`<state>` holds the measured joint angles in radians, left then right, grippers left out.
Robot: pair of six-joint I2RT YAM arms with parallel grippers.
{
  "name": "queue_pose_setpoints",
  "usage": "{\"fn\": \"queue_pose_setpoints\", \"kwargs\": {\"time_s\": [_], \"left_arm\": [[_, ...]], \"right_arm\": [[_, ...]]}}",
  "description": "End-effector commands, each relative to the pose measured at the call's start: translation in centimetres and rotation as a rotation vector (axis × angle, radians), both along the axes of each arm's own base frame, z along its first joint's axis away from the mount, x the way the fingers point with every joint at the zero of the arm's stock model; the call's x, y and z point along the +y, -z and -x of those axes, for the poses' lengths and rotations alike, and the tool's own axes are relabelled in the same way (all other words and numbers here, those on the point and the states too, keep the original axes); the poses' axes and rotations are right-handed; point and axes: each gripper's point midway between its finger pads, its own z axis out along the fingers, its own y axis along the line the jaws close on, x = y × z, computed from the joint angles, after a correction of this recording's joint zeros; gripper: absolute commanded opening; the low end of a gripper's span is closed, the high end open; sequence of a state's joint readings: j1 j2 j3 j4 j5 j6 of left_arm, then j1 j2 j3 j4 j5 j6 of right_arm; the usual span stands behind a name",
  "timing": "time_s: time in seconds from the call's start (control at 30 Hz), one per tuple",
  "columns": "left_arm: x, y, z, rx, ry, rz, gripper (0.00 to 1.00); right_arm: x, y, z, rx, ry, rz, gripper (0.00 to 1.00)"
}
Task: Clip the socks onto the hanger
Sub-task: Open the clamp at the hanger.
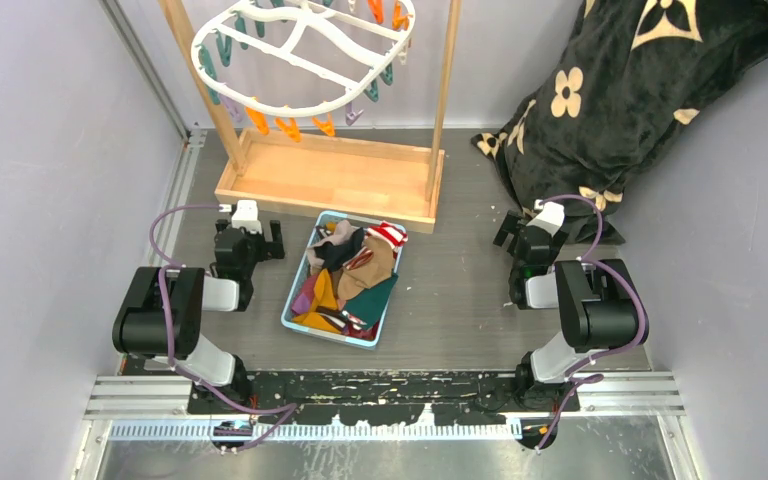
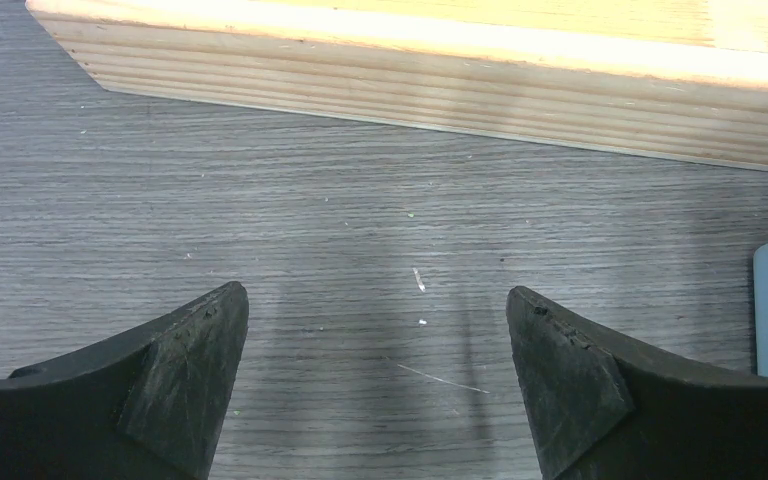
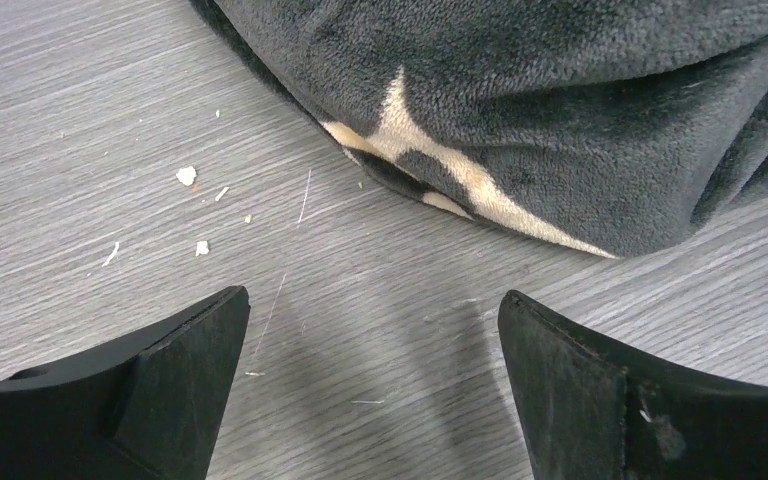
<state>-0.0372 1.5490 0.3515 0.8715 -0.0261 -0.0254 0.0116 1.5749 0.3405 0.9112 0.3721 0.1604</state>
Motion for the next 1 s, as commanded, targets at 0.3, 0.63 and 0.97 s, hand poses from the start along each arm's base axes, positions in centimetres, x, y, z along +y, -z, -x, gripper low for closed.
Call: {"fn": "queue_pose_setpoints", "kwargs": {"time_s": [0.3,0.63,0.97], "left_arm": [[0.6,-3.5,-2.1,0.003,-0.032,0.008,1.0],[2.2,-7.3,-1.6,0.19,-0.006,0.242,1.0],[1.5,-14.8,1.0,0.262,0.184,0.309,1.0]], "right_arm": [[-0.8,-3.1,-0.7,-0.092,0.071,-0.017,1.0],[-1.2,-9.9,-1.6,-0.015,0.251,-0.225,1.0],[5.5,-18.6,-2.4,-0.014,0.101,-0.401,0.97]]}}
